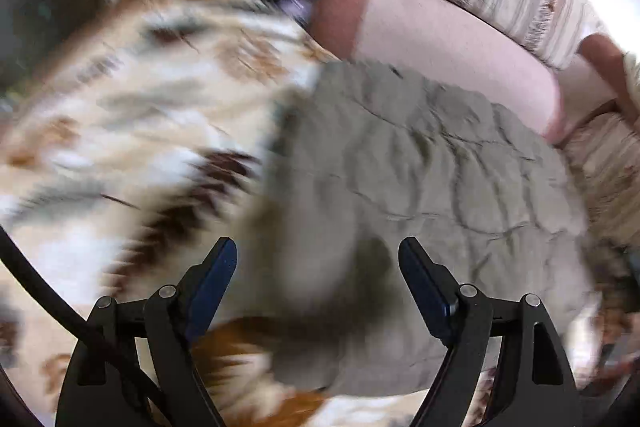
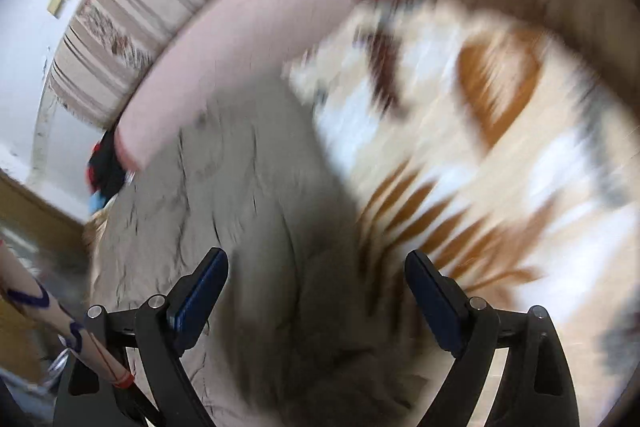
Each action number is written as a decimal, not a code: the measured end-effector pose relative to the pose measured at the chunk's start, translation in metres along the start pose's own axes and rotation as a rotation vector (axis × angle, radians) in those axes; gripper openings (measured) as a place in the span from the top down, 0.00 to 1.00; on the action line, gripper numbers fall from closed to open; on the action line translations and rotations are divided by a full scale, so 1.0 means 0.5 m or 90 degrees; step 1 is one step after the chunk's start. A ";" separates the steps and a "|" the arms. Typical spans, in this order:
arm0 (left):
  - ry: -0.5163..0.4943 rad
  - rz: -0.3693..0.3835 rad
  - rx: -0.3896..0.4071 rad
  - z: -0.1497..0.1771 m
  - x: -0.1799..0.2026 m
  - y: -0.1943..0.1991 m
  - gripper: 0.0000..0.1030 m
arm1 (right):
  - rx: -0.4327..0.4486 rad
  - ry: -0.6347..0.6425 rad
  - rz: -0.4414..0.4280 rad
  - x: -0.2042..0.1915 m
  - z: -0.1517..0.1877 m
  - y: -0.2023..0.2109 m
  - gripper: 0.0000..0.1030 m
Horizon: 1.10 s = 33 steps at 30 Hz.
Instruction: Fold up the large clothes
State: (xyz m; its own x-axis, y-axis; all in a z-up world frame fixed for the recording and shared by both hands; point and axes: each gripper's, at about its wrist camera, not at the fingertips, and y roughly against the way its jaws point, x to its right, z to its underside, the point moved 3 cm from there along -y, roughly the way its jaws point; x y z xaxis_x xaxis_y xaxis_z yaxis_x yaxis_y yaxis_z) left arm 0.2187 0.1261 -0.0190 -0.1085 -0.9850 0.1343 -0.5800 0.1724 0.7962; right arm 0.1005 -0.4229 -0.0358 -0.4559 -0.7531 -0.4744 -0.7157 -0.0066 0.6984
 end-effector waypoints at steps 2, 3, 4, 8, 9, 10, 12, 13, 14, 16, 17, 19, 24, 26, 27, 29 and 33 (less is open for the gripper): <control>-0.022 -0.035 0.037 0.009 0.009 0.037 0.20 | 0.039 0.056 0.031 -0.032 -0.006 0.049 0.09; -0.037 -0.035 0.047 0.013 0.023 0.048 0.20 | 0.050 0.082 0.032 -0.051 -0.003 0.065 0.09; -0.049 -0.031 0.053 0.015 0.034 0.050 0.19 | 0.055 0.106 0.024 -0.077 0.005 0.076 0.09; -0.087 -0.032 0.046 0.047 0.083 0.022 0.16 | 0.027 0.172 -0.016 -0.149 0.059 0.067 0.09; -0.089 -0.039 0.038 0.055 0.091 0.007 0.16 | 0.018 0.192 -0.019 -0.169 0.070 0.053 0.09; -0.092 -0.049 0.031 0.057 0.102 -0.018 0.16 | 0.009 0.213 -0.015 -0.186 0.085 0.036 0.09; -0.106 -0.083 0.036 0.067 0.110 -0.046 0.16 | -0.006 0.249 0.011 -0.208 0.124 0.000 0.09; -0.114 -0.098 0.046 0.071 0.113 -0.055 0.12 | -0.012 0.265 0.033 -0.215 0.135 -0.026 0.09; -0.123 -0.109 0.061 0.071 0.113 -0.062 0.10 | -0.008 0.278 0.060 -0.216 0.143 -0.043 0.09; -0.122 -0.116 0.074 0.071 0.114 -0.066 0.06 | 0.005 0.297 0.111 -0.214 0.149 -0.075 0.10; -0.118 -0.115 0.081 0.070 0.113 -0.067 0.06 | -0.004 0.297 0.116 -0.211 0.152 -0.090 0.08; -0.112 -0.118 0.100 0.068 0.109 -0.069 0.03 | -0.012 0.283 0.113 -0.209 0.152 -0.097 0.06; -0.113 -0.145 0.115 0.074 0.109 -0.049 0.03 | 0.000 0.273 0.110 -0.212 0.150 -0.076 0.05; -0.107 -0.167 0.150 0.080 0.113 -0.003 0.03 | 0.007 0.275 0.103 -0.220 0.156 -0.047 0.05; -0.103 -0.175 0.170 0.082 0.116 0.018 0.03 | 0.011 0.274 0.101 -0.221 0.157 -0.033 0.05; -0.089 -0.202 0.233 0.089 0.122 0.088 0.03 | 0.023 0.279 0.109 -0.231 0.172 0.002 0.05; -0.072 -0.226 0.304 0.110 0.134 0.192 0.03 | 0.032 0.293 0.110 -0.242 0.212 0.057 0.05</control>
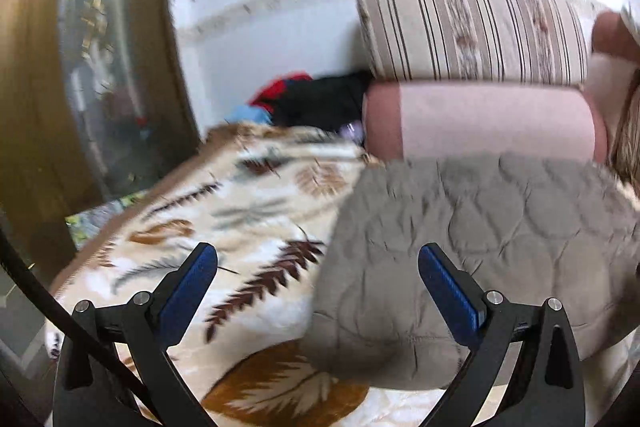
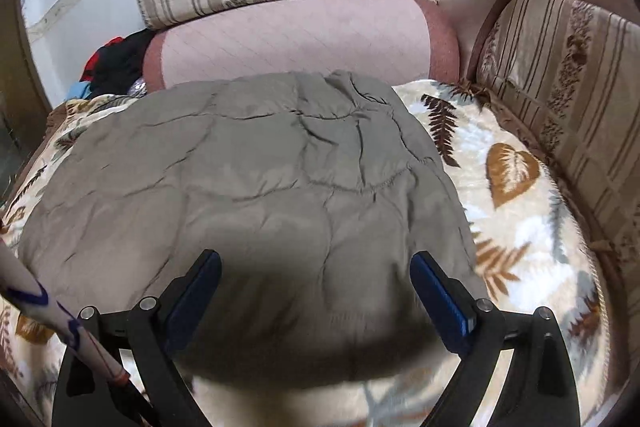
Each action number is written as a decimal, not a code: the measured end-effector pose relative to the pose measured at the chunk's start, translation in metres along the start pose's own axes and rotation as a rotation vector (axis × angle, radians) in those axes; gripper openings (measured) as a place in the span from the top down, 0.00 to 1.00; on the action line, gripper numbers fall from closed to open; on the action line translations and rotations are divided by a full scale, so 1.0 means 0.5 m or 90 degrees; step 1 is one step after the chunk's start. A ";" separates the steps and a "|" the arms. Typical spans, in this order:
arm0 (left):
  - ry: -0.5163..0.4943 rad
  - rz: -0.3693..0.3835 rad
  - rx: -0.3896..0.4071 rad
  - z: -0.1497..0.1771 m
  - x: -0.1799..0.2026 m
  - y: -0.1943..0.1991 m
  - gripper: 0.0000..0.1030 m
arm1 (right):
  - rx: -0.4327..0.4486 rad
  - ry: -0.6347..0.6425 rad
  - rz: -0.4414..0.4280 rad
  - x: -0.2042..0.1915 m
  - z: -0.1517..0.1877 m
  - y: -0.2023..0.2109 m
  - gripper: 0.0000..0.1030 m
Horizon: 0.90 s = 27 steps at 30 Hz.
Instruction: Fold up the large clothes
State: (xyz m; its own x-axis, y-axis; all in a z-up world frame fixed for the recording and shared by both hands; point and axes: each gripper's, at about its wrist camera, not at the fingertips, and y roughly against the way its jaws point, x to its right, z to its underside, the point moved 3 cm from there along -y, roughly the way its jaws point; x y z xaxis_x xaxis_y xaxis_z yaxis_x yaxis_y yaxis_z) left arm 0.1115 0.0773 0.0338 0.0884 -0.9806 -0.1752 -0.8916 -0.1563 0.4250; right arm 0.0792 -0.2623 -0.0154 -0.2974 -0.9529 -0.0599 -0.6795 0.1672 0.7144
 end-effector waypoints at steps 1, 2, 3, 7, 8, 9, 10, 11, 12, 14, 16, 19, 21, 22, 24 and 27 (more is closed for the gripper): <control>0.014 0.001 0.012 -0.004 -0.008 0.028 0.03 | -0.001 0.001 0.000 -0.005 0.011 0.017 0.05; 0.026 0.007 0.019 -0.006 -0.015 0.050 0.02 | -0.003 0.000 -0.002 -0.008 0.019 0.028 0.05; 0.036 0.018 0.020 -0.007 -0.021 0.067 0.01 | -0.004 -0.001 -0.003 -0.009 0.027 0.038 0.05; 0.057 0.081 -0.011 0.004 -0.028 0.113 0.01 | -0.014 0.006 0.007 -0.018 0.062 0.084 0.05; 0.058 0.089 -0.021 0.010 -0.025 0.120 0.01 | -0.016 0.011 0.013 -0.021 0.069 0.092 0.05; 0.056 0.094 -0.035 0.017 -0.021 0.126 0.01 | -0.017 0.018 0.019 -0.025 0.078 0.102 0.05; 0.052 0.104 -0.050 0.026 -0.016 0.131 0.01 | -0.020 0.029 0.027 -0.029 0.089 0.113 0.05; 0.051 0.120 -0.068 0.037 -0.011 0.137 0.01 | -0.021 0.038 0.033 -0.032 0.097 0.120 0.05; 0.050 0.129 -0.083 0.048 -0.006 0.142 0.01 | -0.021 0.046 0.038 -0.036 0.106 0.128 0.05; 0.049 0.150 -0.106 0.071 0.002 0.153 0.01 | -0.017 0.064 0.055 -0.042 0.127 0.149 0.05; 0.048 0.154 -0.120 0.092 0.011 0.167 0.01 | -0.016 0.077 0.066 -0.047 0.143 0.164 0.05; 0.034 0.159 -0.139 0.121 0.024 0.180 0.01 | -0.019 0.087 0.076 -0.049 0.164 0.178 0.05; 0.023 0.163 -0.151 0.137 0.032 0.185 0.01 | -0.030 0.093 0.074 -0.051 0.183 0.182 0.05; 0.016 0.164 -0.160 0.149 0.039 0.188 0.01 | -0.034 0.095 0.073 -0.053 0.192 0.183 0.05; 0.008 0.169 -0.175 0.166 0.046 0.195 0.01 | -0.045 0.098 0.072 -0.055 0.210 0.183 0.05; 0.004 0.175 -0.208 0.193 0.059 0.198 0.01 | -0.061 0.094 0.074 -0.054 0.239 0.185 0.05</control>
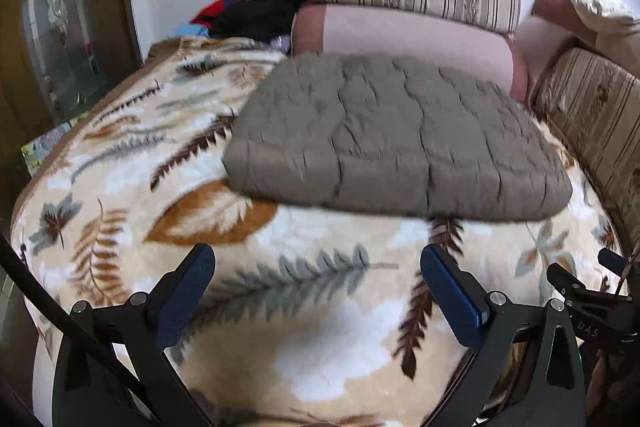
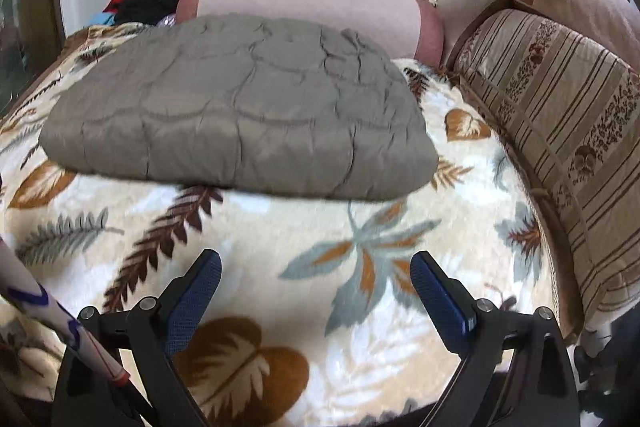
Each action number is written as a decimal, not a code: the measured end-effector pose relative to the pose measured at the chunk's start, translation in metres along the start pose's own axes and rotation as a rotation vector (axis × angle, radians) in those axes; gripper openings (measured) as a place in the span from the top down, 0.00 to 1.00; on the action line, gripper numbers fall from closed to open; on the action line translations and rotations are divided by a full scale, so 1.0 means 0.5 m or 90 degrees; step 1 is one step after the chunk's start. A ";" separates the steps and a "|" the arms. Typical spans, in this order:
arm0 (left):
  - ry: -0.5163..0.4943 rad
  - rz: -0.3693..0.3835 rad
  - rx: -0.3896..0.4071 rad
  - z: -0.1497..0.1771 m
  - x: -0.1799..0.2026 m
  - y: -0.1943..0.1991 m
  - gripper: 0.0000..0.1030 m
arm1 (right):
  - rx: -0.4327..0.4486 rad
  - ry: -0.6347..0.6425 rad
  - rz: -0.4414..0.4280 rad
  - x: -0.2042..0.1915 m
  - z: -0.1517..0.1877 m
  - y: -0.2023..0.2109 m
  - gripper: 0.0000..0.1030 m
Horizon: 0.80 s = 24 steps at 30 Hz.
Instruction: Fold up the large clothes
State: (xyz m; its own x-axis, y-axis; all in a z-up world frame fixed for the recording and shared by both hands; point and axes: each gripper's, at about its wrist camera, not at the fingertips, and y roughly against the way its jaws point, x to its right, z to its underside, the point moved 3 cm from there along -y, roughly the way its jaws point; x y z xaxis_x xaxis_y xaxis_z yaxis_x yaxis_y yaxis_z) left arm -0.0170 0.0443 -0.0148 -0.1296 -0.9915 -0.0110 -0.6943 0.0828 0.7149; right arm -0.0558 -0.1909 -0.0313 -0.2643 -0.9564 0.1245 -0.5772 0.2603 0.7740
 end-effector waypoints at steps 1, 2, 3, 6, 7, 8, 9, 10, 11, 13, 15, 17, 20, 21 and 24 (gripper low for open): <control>0.000 -0.001 -0.011 0.008 0.003 -0.003 0.01 | -0.006 -0.003 -0.002 0.001 0.011 0.000 0.05; 0.000 0.002 -0.023 0.018 0.007 -0.005 0.01 | -0.010 -0.005 -0.004 0.002 0.019 0.000 0.05; 0.002 0.002 -0.031 0.026 0.008 -0.007 0.01 | -0.018 -0.007 -0.004 0.004 0.032 0.000 0.05; 0.007 0.008 -0.049 0.044 0.013 -0.011 0.01 | -0.031 -0.014 0.009 0.013 0.057 -0.003 0.05; 0.008 0.008 -0.053 0.049 0.014 -0.013 0.01 | -0.036 -0.017 0.014 0.016 0.065 -0.005 0.05; 0.007 0.010 -0.057 0.052 0.017 -0.015 0.01 | -0.043 -0.022 0.016 0.020 0.074 -0.009 0.05; 0.005 0.012 -0.059 0.053 0.019 -0.017 0.01 | -0.049 -0.026 0.014 0.023 0.079 -0.012 0.05; 0.002 0.011 -0.061 0.055 0.021 -0.019 0.01 | -0.058 -0.033 0.011 0.025 0.086 -0.017 0.05; 0.001 0.011 -0.062 0.054 0.022 -0.021 0.01 | -0.064 -0.036 0.009 0.026 0.089 -0.022 0.05; -0.001 0.015 -0.065 0.055 0.023 -0.023 0.01 | -0.070 -0.037 0.010 0.026 0.091 -0.027 0.05; -0.007 0.013 -0.066 0.056 0.026 -0.025 0.01 | -0.067 -0.036 0.011 0.023 0.092 -0.027 0.05; -0.011 0.015 -0.068 0.058 0.027 -0.027 0.01 | -0.062 -0.031 0.013 0.020 0.090 -0.026 0.05; -0.016 0.015 -0.072 0.061 0.031 -0.032 0.01 | -0.057 -0.021 0.017 0.011 0.088 -0.026 0.05; -0.017 0.015 -0.074 0.062 0.031 -0.034 0.01 | -0.056 -0.018 0.018 0.009 0.087 -0.026 0.05; -0.022 0.016 -0.079 0.064 0.032 -0.038 0.01 | -0.057 -0.012 0.018 0.002 0.087 -0.028 0.05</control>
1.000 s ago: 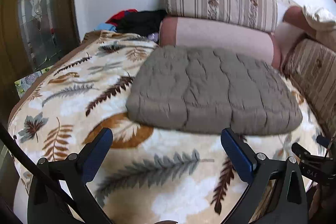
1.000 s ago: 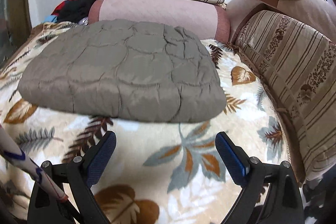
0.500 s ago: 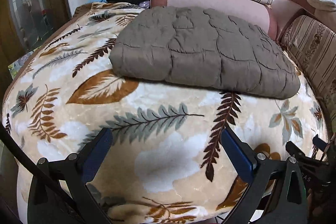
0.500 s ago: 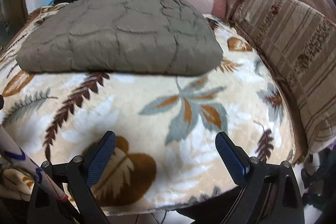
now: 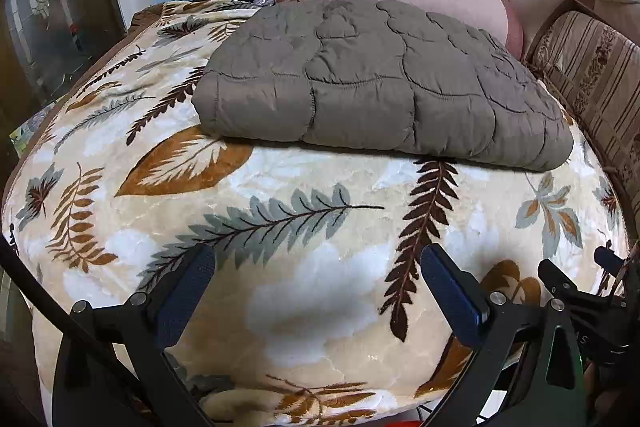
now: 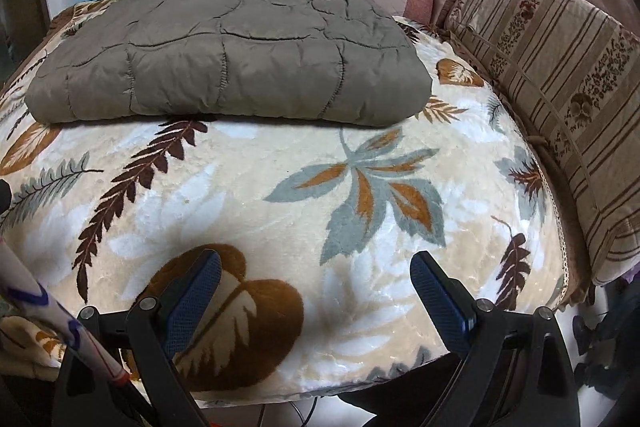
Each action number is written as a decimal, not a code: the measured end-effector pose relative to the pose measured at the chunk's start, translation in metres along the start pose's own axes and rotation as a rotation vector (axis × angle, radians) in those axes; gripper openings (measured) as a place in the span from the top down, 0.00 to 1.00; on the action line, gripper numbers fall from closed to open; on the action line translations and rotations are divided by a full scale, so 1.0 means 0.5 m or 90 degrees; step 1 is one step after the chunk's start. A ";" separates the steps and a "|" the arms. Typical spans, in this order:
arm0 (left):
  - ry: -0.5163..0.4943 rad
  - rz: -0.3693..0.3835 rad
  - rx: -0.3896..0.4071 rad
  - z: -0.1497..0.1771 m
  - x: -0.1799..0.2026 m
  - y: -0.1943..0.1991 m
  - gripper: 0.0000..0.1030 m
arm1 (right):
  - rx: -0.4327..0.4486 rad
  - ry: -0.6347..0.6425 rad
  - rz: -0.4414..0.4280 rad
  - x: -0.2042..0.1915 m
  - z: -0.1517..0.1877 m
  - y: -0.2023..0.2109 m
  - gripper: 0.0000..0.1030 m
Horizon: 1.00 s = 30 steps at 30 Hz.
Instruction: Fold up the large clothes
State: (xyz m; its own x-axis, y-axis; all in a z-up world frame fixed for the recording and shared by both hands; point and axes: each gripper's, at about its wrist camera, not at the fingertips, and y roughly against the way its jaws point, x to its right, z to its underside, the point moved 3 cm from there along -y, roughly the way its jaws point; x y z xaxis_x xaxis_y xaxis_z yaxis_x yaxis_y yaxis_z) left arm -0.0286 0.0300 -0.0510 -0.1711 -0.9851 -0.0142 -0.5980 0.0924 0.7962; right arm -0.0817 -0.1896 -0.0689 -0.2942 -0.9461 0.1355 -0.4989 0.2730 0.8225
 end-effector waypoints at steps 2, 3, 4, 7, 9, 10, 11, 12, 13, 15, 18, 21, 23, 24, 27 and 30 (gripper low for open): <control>-0.001 0.001 -0.002 0.000 0.001 -0.003 0.01 | 0.001 0.002 0.000 -0.001 -0.001 -0.001 0.05; -0.001 0.002 -0.003 0.000 0.001 -0.003 0.01 | 0.002 0.003 0.001 -0.002 -0.002 -0.001 0.05; -0.001 0.003 -0.003 0.000 0.000 -0.004 0.01 | 0.003 0.004 0.003 -0.002 -0.002 -0.001 0.05; -0.001 0.004 -0.004 0.000 0.001 -0.006 0.01 | 0.006 0.006 0.006 -0.003 -0.005 -0.001 0.05; -0.001 0.005 -0.007 0.001 0.000 -0.010 0.01 | 0.003 0.005 0.004 -0.003 -0.005 -0.004 0.05; -0.001 0.006 -0.009 0.001 -0.001 -0.012 0.01 | 0.001 0.006 0.003 -0.004 -0.005 -0.006 0.05; -0.001 0.006 -0.010 0.001 -0.001 -0.013 0.01 | 0.000 0.007 0.003 -0.005 -0.005 -0.008 0.05; 0.000 0.006 -0.011 0.001 -0.002 -0.015 0.01 | -0.001 0.008 0.003 -0.006 -0.005 -0.010 0.05; 0.000 0.006 -0.012 0.002 -0.002 -0.016 0.01 | -0.002 0.010 0.002 -0.008 -0.005 -0.011 0.05; 0.000 0.007 -0.015 0.002 -0.003 -0.020 0.01 | -0.002 0.013 0.002 -0.011 -0.006 -0.012 0.05; 0.001 0.008 -0.019 0.002 -0.005 -0.024 0.01 | 0.000 0.019 0.003 -0.015 -0.009 -0.014 0.05; 0.002 0.008 -0.022 0.002 -0.006 -0.028 0.01 | 0.003 0.025 0.006 -0.019 -0.013 -0.015 0.05; 0.003 0.008 -0.023 0.001 -0.007 -0.031 0.01 | 0.006 0.028 0.009 -0.020 -0.017 -0.016 0.05; 0.004 0.008 -0.024 0.002 -0.007 -0.032 0.01 | 0.006 0.027 0.009 -0.020 -0.018 -0.016 0.05; 0.005 0.008 -0.027 0.002 -0.009 -0.036 0.01 | 0.007 0.026 0.011 -0.019 -0.020 -0.018 0.05; 0.006 0.008 -0.031 0.003 -0.009 -0.041 0.01 | 0.004 0.026 0.013 -0.021 -0.020 -0.021 0.05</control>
State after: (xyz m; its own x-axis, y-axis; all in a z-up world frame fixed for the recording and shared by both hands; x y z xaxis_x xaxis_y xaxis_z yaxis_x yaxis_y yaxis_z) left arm -0.0164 0.0330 -0.0682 -0.1708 -0.9853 0.0024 -0.5567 0.0985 0.8249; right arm -0.0654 -0.1845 -0.0736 -0.2704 -0.9468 0.1743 -0.4989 0.2926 0.8158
